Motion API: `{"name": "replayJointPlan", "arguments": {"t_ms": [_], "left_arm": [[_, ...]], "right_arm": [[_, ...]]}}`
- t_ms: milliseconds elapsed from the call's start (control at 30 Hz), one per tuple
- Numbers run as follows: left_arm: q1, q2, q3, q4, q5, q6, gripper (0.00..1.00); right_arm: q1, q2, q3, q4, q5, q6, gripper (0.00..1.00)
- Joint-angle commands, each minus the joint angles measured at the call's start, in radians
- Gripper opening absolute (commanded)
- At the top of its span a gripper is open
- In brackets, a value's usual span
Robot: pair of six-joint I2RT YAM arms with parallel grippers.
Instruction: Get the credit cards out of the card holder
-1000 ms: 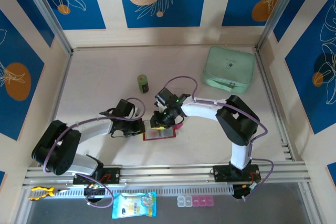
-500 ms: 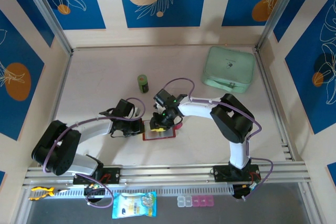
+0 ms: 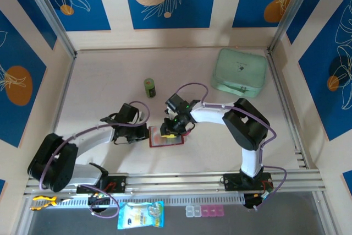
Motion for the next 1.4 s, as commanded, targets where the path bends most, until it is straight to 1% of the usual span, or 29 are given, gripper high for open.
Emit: {"name": "replayJointPlan", "arguments": {"t_ms": [0,100,200,400,533,833,1067,1200,1367], "left_arm": [[0.011,-0.04,0.039,-0.032,-0.006,-0.016,0.11],[0.009,-0.048,0.031,0.016,0.037,-0.059,0.18],[0.004,-0.044,0.013,0.083,0.075,-0.108,0.22],[-0.013,-0.009,-0.005,0.17,0.106,-0.165,0.32],[-0.025,0.036,-0.004,0.199,0.121,-0.177,0.35],[-0.056,0.116,0.002,0.244,0.127,-0.207,0.36],[-0.078,0.159,0.024,0.246,0.127,-0.215,0.36],[-0.087,0.158,0.033,0.245,0.127,-0.219,0.31],[-0.09,0.145,0.065,0.216,0.127,-0.216,0.3]], "right_arm": [[-0.014,-0.023,-0.045,0.032,-0.053,-0.014,0.31],[-0.024,-0.027,-0.068,0.067,-0.083,-0.019,0.3],[-0.034,-0.032,-0.094,0.106,-0.107,-0.015,0.28],[-0.057,-0.033,-0.138,0.174,-0.154,-0.007,0.28],[-0.07,-0.034,-0.162,0.209,-0.177,-0.002,0.27],[-0.084,-0.038,-0.197,0.265,-0.209,0.006,0.27],[-0.092,-0.04,-0.22,0.305,-0.226,0.018,0.27],[-0.092,-0.054,-0.226,0.322,-0.238,0.02,0.27],[-0.093,-0.124,-0.229,0.316,-0.234,0.008,0.28]]}}
